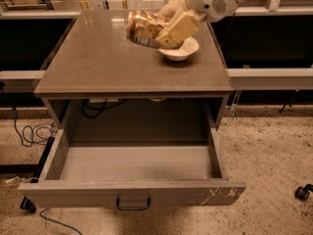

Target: Place orange can into top drawer

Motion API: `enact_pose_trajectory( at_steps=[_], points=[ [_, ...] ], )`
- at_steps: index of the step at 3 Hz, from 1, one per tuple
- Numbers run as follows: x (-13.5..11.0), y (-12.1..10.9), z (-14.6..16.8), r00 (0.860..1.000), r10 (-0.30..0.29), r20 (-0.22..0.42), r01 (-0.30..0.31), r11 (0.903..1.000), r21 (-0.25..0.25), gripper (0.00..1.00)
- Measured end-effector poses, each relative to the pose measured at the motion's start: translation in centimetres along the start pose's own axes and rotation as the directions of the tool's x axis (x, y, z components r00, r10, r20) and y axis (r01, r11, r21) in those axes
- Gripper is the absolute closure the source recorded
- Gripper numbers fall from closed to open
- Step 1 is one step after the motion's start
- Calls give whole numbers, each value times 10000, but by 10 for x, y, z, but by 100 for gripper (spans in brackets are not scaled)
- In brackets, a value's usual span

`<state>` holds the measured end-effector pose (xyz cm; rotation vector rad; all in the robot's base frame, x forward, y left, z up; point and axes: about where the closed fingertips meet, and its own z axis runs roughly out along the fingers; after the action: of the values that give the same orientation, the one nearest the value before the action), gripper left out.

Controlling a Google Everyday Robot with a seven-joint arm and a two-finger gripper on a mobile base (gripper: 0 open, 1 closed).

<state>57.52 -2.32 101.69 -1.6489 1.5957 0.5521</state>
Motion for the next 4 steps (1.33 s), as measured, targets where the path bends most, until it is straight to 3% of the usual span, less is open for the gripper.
enact_pose_trajectory(
  at_steps=[1,2,3,4],
  points=[
    [-17,38,1,9963,-668,531,657,9976,227,100],
    [3,105,9,9843,-913,1507,852,9953,465,100],
    [4,105,9,9844,-913,1505,852,9953,466,100],
    [17,108,18,9934,-966,613,932,9940,574,100]
  ],
)
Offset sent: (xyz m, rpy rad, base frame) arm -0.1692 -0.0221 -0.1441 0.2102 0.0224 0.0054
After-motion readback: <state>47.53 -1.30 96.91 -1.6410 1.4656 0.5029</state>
